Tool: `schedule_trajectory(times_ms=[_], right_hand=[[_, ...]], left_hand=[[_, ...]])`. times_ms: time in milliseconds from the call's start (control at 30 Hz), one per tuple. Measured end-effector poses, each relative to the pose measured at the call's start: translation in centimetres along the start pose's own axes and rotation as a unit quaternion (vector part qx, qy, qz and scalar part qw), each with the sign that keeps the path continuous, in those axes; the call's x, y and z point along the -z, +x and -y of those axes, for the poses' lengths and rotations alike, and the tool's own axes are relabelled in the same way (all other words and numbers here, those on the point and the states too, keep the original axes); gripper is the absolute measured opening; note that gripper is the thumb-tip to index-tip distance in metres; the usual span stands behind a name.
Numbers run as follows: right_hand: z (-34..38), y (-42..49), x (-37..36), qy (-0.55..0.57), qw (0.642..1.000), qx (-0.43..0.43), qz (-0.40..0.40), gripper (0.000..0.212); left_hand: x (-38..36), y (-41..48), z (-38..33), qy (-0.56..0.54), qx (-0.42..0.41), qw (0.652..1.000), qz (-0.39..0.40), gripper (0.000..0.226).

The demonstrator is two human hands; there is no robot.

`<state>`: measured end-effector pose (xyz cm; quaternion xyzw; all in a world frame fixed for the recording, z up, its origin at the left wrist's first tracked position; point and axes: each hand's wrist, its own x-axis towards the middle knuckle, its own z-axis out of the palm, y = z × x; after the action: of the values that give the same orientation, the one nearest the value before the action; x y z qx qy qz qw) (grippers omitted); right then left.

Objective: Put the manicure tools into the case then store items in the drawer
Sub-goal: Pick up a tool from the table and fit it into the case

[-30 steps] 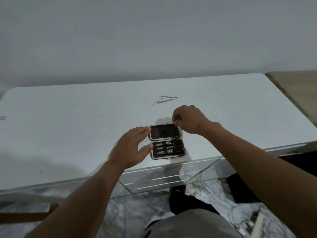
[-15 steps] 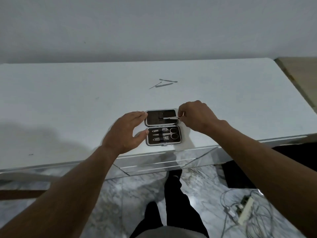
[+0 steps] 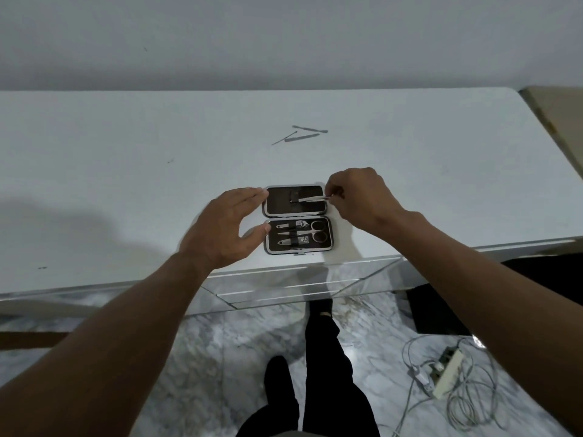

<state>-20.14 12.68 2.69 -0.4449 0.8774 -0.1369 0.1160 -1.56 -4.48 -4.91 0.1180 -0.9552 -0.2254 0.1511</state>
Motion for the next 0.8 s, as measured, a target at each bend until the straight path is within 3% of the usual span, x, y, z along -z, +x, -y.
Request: schedule_trajectory(times_ms=[800], right_hand=[[1.4, 2.2, -1.3, -0.014, 0.998, 0.001, 0.059, 0.010]], left_hand=[[-0.1, -0.1, 0.3, -0.017, 0.015, 1.000, 0.008, 0.063]])
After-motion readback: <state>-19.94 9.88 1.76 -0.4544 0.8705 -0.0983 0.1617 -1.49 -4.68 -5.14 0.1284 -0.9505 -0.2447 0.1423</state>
